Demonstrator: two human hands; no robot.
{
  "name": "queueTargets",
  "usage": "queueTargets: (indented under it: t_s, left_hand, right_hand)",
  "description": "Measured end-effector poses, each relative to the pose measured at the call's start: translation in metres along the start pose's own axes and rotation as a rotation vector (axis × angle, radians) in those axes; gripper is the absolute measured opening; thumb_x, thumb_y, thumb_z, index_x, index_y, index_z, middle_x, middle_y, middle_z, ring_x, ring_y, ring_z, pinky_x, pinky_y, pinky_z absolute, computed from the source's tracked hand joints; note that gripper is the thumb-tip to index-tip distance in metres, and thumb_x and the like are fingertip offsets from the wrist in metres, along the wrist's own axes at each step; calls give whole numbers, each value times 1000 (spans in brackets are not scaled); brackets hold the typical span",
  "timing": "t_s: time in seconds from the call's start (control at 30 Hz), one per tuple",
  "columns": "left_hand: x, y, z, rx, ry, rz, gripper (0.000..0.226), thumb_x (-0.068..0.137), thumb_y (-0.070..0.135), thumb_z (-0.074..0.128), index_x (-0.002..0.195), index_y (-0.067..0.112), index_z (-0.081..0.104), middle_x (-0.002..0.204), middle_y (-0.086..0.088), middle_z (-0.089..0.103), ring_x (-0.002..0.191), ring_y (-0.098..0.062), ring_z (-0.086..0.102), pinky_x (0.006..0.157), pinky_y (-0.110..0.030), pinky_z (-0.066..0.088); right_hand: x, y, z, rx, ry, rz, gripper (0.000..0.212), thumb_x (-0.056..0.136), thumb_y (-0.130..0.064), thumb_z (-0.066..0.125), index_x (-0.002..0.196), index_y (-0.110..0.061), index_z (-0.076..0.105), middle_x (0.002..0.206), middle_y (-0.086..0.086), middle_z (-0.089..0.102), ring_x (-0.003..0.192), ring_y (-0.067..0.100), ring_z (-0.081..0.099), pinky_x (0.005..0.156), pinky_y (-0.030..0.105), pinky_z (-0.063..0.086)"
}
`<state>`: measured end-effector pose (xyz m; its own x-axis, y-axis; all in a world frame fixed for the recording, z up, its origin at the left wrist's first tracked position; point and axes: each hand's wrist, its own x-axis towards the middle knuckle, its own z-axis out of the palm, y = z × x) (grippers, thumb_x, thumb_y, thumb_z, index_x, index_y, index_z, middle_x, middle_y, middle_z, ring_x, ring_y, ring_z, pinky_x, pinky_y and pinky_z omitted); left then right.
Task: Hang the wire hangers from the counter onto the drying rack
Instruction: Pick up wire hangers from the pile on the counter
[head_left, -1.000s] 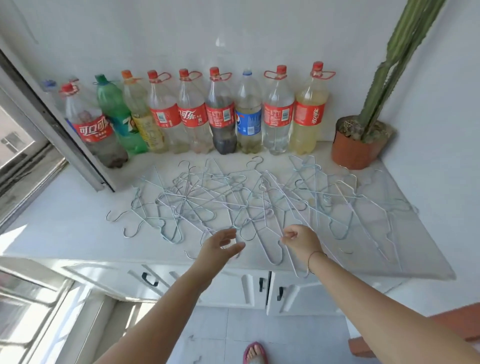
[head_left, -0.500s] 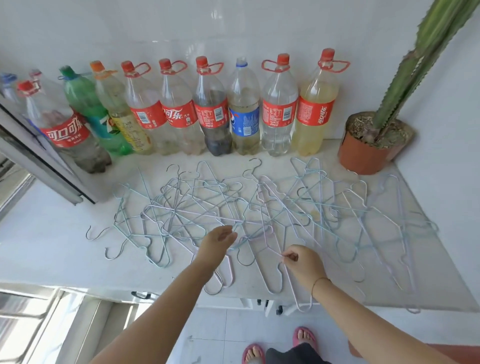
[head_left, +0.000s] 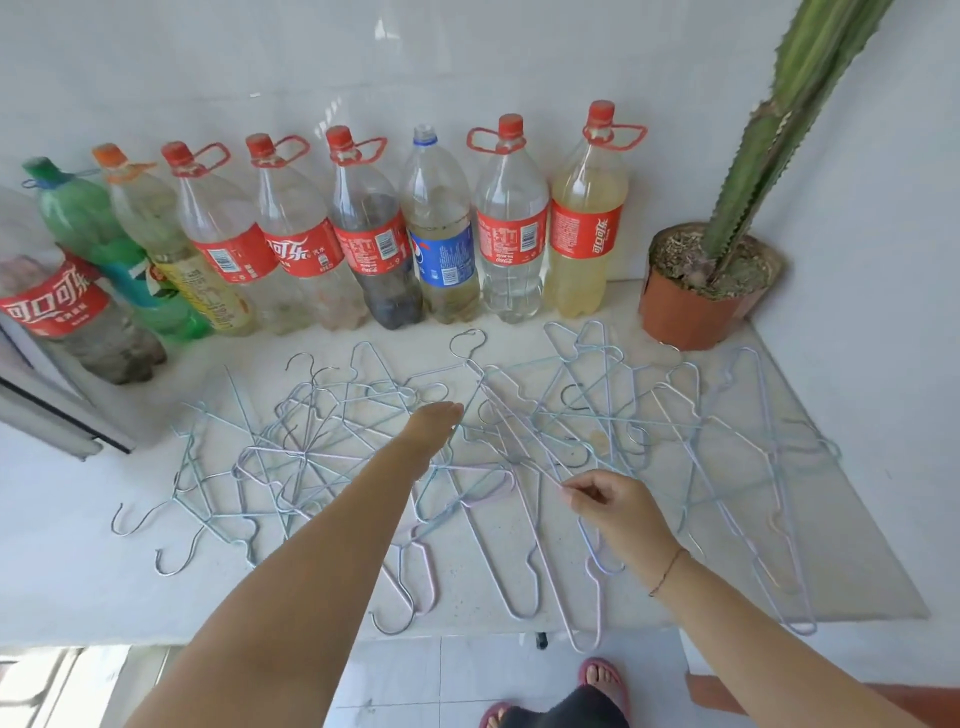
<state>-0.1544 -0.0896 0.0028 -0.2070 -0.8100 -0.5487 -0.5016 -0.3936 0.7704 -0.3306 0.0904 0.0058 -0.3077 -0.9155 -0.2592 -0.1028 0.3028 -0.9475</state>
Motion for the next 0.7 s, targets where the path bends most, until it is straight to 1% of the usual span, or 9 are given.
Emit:
queueTargets:
  t_s: [0.03,0.07,0.1,0.17,0.23,0.33,0.47,0.6,0.7]
  left_hand:
    - [3,3,2,-28,-1,-25,12,95,20,47,87,21,56,99,-5,52,79,-14,53,64,-23,38]
    - [6,6,4,-67,14,-48,18,95,21,48,77,22,51,89,-4,52,69,-11,49,58,-22,32]
    - [9,7,6,-109,26,-71,21,94,21,49,73,21,49,81,-2,52,64,-10,47,56,-23,29]
    - [13,8,10,-179,31,-101,20,92,19,50,72,17,51,72,0,54,58,-10,51,54,-21,31]
    - [14,10,13,-244,36,-111,17,90,16,54,74,14,55,69,-3,54,50,-9,50,48,-18,36]
    - [13,16,16,-316,55,-35,11,90,11,56,82,10,65,67,-3,47,52,-11,38,41,-12,31]
    - [2,30,18,-384,76,94,15,90,10,58,99,5,68,66,-1,44,55,-11,35,48,-14,30]
    - [-18,44,14,-439,46,173,7,89,13,60,88,11,67,65,0,43,56,-10,37,51,-14,33]
    - [-36,50,3,-490,24,229,10,91,11,57,84,12,65,69,-1,50,58,-10,40,49,-12,36]
  right_hand:
    - [1,-2,-2,47,2,11,17,80,-2,66,73,-17,69,72,1,66,62,2,57,64,8,45]
    - [2,-4,-3,96,5,26,15,80,-1,65,75,-15,69,72,1,66,62,2,58,63,8,45]
    - [3,-7,-4,138,8,38,13,80,-1,65,76,-13,69,72,1,67,62,2,58,63,9,45]
    - [4,-13,-7,184,20,50,11,81,-2,65,78,-12,69,67,-2,66,60,3,57,61,9,46]
    - [5,-22,-12,198,35,35,10,81,-3,64,78,-11,68,55,-9,61,51,1,52,54,9,43]
    - [3,-36,-18,245,62,22,9,82,-4,63,78,-9,68,48,-8,54,44,3,42,49,12,38]
    - [-3,-50,-26,269,93,-23,11,82,-8,64,76,-14,70,51,-4,52,52,12,39,53,16,37]
    - [-9,-64,-31,329,131,-71,10,83,-5,62,77,-11,69,53,-2,51,56,15,38,53,18,36]
    - [-11,-71,-30,354,154,-109,8,82,-6,62,78,-9,69,51,-3,51,54,13,38,53,17,35]
